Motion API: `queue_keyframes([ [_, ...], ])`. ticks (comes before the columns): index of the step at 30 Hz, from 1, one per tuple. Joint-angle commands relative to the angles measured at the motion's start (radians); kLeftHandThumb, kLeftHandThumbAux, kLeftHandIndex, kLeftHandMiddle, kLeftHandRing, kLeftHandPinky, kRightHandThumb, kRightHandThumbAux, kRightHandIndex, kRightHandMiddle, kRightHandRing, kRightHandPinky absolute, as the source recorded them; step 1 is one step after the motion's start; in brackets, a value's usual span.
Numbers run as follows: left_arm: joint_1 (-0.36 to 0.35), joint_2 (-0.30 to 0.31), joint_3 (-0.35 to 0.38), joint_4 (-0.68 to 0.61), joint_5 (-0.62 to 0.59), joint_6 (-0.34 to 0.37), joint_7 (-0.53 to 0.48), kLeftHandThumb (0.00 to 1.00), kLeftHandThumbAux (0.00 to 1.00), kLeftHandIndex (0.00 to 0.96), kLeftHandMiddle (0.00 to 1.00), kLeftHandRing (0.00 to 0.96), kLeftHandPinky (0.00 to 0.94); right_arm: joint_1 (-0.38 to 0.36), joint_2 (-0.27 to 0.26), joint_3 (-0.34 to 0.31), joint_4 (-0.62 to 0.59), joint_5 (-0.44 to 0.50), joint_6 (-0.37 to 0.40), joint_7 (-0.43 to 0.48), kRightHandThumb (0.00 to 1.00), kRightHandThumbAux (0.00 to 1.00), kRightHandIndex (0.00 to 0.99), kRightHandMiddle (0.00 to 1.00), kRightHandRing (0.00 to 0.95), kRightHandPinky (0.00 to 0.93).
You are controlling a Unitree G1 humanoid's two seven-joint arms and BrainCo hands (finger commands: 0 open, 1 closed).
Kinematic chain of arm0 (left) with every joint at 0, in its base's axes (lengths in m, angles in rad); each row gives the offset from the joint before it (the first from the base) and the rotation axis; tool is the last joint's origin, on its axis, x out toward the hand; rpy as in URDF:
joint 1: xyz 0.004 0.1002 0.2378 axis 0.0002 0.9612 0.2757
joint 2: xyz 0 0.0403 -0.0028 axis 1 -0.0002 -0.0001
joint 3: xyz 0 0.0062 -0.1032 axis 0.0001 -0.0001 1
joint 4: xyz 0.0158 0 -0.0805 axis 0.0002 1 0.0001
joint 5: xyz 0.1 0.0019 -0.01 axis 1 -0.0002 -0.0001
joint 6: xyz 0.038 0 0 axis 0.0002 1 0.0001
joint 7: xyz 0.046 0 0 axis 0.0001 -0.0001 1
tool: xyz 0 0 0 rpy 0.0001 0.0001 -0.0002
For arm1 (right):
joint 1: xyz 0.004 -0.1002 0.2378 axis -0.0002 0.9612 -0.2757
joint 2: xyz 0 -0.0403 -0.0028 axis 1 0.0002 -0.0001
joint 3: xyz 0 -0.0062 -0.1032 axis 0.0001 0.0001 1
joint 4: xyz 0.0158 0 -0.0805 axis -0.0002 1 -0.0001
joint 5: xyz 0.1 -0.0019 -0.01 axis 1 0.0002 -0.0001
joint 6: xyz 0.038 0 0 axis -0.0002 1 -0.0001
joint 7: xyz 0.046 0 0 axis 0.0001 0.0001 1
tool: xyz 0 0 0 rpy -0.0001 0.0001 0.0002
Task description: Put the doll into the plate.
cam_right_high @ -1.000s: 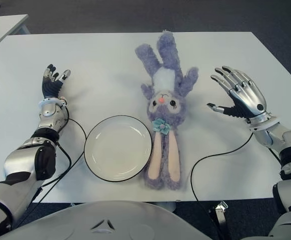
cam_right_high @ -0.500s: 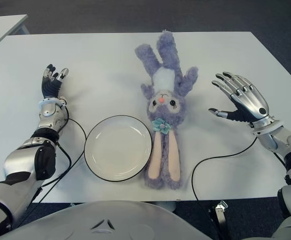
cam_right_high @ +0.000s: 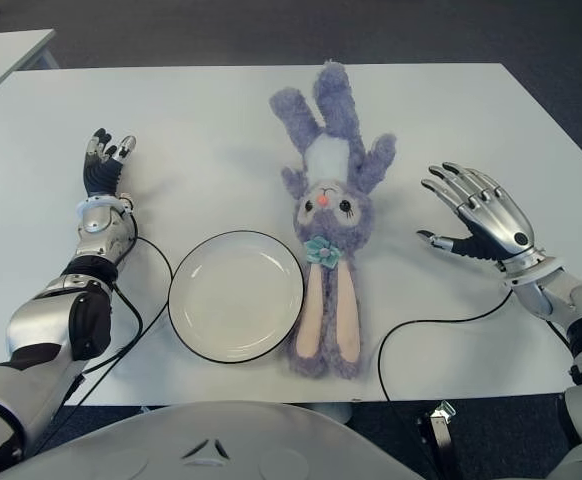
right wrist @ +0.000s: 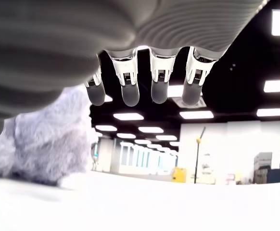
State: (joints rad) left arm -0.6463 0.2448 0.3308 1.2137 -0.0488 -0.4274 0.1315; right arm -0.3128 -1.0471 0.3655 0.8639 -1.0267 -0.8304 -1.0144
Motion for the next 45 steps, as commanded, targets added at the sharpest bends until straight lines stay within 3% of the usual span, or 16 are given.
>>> queue_keyframes([
  [1,0.195,-0.076,-0.008,0.135,0.009,0.141,0.009,0.000,0.562,0.040,0.076,0.047,0.016,0.027,0.020,0.037,-0.040,-0.021,0.005,-0.007,0.323,0.149,0.000,0.000,0.000,0.000],
  [12,0.196,-0.078,-0.005,0.135,0.006,0.132,0.006,0.000,0.546,0.038,0.071,0.043,0.019,0.042,0.023,0.051,-0.067,-0.016,0.014,0.012,0.329,0.161,0.000,0.000,0.000,0.000],
  [27,0.199,-0.078,0.004,0.137,-0.001,0.126,-0.004,0.000,0.527,0.044,0.074,0.044,0.010,0.048,0.113,0.049,-0.135,0.021,0.052,0.056,0.294,0.177,0.000,0.000,0.000,0.000],
  [45,0.193,-0.083,0.008,0.136,0.000,0.126,0.000,0.000,0.523,0.062,0.084,0.052,0.013,0.056,0.176,0.035,-0.236,0.023,0.052,0.021,0.270,0.188,0.000,0.000,0.000,0.000],
])
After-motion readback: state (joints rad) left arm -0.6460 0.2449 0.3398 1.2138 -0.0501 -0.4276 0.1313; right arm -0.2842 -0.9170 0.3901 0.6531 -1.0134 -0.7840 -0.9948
